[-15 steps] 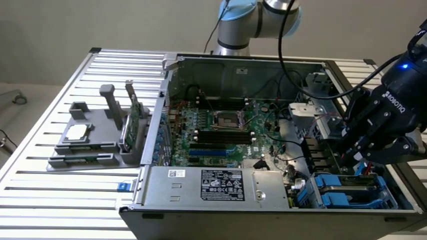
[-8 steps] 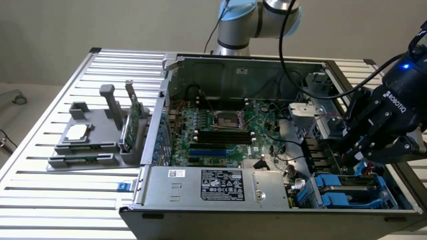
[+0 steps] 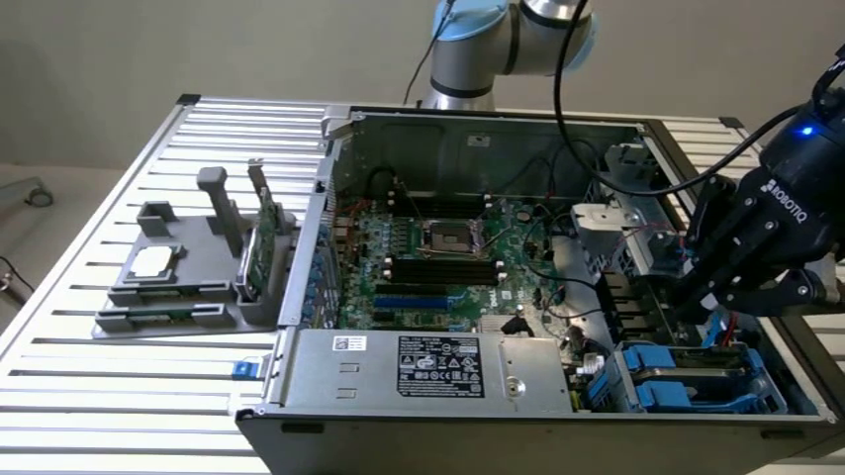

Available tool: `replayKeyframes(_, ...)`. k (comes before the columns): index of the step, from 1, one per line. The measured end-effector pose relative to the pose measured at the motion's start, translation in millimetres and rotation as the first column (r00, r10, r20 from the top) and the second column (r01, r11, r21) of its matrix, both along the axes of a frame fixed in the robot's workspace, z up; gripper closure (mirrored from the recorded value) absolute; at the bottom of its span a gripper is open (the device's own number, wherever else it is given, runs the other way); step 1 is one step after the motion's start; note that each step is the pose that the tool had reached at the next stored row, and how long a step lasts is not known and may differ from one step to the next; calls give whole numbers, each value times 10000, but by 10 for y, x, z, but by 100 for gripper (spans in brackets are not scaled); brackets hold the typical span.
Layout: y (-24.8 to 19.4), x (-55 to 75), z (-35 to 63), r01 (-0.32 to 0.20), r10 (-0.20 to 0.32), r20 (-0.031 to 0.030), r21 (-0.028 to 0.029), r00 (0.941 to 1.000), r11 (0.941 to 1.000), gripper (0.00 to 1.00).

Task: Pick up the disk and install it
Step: 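Insert the second disk wire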

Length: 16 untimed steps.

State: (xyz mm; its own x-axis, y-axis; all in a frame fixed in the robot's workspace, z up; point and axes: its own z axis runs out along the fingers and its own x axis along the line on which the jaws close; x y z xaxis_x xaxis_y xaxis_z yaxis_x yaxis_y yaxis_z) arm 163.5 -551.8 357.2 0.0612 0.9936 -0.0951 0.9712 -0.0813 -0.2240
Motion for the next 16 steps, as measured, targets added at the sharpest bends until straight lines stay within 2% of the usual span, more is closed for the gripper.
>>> replayKeyframes(2, 0, 0, 0, 0, 0, 0, 0, 10000, 10000, 82)
replayKeyframes(14, 0, 0, 0, 0, 0, 0, -1, 10000, 10000, 82)
replayKeyframes(16, 0, 0, 0, 0, 0, 0, -1, 10000, 10000, 80)
